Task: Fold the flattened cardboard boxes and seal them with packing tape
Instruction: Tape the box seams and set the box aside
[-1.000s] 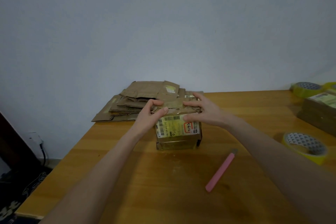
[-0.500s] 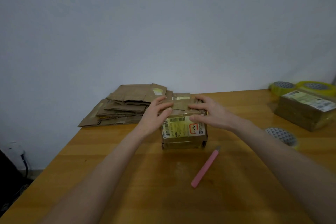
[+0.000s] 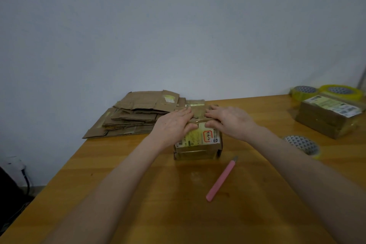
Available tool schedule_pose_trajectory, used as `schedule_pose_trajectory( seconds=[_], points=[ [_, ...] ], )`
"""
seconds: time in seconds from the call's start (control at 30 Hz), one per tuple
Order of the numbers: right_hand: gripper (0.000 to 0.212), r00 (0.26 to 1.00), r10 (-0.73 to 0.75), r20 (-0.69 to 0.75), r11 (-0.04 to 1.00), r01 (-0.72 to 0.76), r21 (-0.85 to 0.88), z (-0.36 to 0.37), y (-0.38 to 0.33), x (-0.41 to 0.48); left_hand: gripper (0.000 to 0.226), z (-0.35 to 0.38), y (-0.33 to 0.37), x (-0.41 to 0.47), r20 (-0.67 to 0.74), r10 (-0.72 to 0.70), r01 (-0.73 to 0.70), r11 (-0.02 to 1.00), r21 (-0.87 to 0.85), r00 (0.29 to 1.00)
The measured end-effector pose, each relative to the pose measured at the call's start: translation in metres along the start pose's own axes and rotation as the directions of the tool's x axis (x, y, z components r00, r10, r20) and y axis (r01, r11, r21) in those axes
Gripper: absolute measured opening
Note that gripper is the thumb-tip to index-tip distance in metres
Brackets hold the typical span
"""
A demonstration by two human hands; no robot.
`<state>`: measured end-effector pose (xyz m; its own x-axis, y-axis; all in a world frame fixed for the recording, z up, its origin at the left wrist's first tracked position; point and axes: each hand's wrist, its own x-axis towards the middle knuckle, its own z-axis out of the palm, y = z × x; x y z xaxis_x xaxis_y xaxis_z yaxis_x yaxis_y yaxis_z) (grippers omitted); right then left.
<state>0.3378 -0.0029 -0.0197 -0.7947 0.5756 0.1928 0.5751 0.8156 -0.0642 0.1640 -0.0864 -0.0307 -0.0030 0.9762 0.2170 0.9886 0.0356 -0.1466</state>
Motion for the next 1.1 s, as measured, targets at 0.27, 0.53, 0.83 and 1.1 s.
schedule_pose_trajectory(
  seconds=[0.27,0.53,0.83,1.1],
  points=[
    [0.061,0.998,-0.02,-0.063,1.0,0.021,0.009,0.002,0.006,0.002,0.059,-0.005,0.002,-0.001,-0.055,0.056,-0.052,0.997,0.06,0.997],
    [0.07,0.997,-0.016,-0.079,0.999,0.014,-0.029,0.005,0.003,0.003,0.069,-0.001,0.005,0.003,-0.006,0.006,-0.005,0.997,0.073,1.0],
    [0.089,0.987,0.047,-0.151,0.998,-0.039,0.058,0.003,0.009,-0.001,0.073,-0.011,0.014,0.007,-0.066,-0.002,0.007,0.997,0.076,0.998],
    [0.107,0.984,0.121,-0.127,0.988,-0.107,0.111,0.002,0.017,-0.005,0.061,-0.024,0.025,0.008,-0.205,0.003,0.0,1.0,0.011,0.979]
  ],
)
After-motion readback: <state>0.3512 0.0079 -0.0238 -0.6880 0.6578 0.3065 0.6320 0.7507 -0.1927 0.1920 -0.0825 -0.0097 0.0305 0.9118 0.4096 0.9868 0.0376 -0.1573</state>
